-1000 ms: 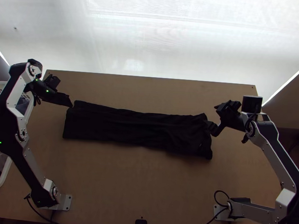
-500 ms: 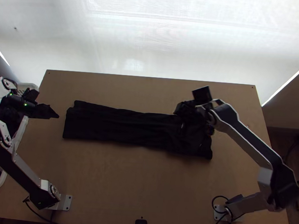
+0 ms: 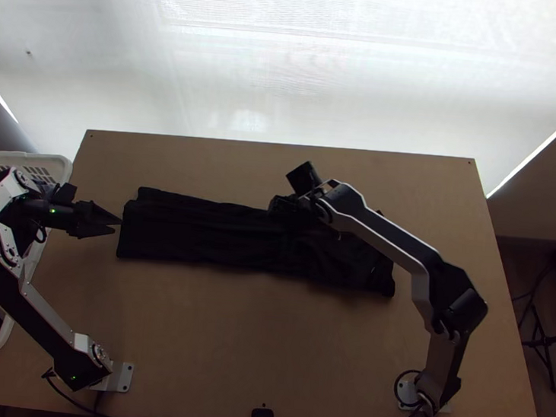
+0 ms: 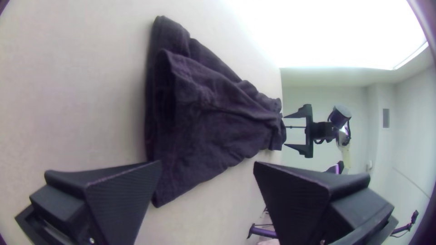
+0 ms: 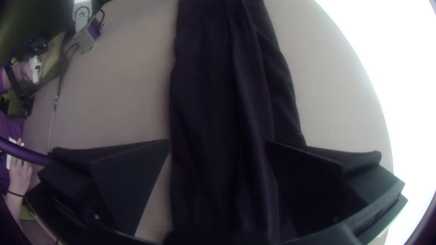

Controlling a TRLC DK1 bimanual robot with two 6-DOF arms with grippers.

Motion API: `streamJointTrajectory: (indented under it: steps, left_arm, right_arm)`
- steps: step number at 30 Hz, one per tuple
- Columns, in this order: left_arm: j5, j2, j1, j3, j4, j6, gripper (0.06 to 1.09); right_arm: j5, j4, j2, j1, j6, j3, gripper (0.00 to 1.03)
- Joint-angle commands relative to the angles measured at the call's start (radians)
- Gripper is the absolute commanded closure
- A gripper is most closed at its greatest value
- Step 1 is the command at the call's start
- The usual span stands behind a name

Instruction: Fold the t-shirt

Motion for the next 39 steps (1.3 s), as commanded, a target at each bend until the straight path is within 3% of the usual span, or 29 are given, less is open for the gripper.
streamJointTrajectory:
  steps: [1, 9, 17, 39]
  left_arm:
    - [0.034, 0.022, 0.009, -0.014, 0.013, 0.007, 0.1]
    - [-0.007, 0.037, 0.023, -0.007, 0.068, -0.023, 0.1]
    - [-0.107, 0.093, 0.0, 0.01, 0.251, -0.101, 0.1]
    - [-0.093, 0.191, -0.164, 0.124, 0.269, -0.117, 0.1]
  right_arm:
    - [-0.003, 0.001, 0.15, 0.069, 0.015, 0.16, 0.05]
    - [-0.003, 0.001, 0.245, 0.096, 0.032, 0.243, 0.05]
    - [-0.012, 0.001, 0.288, 0.089, 0.049, 0.242, 0.05]
    - [-0.012, 0.011, 0.348, 0.087, 0.078, 0.262, 0.05]
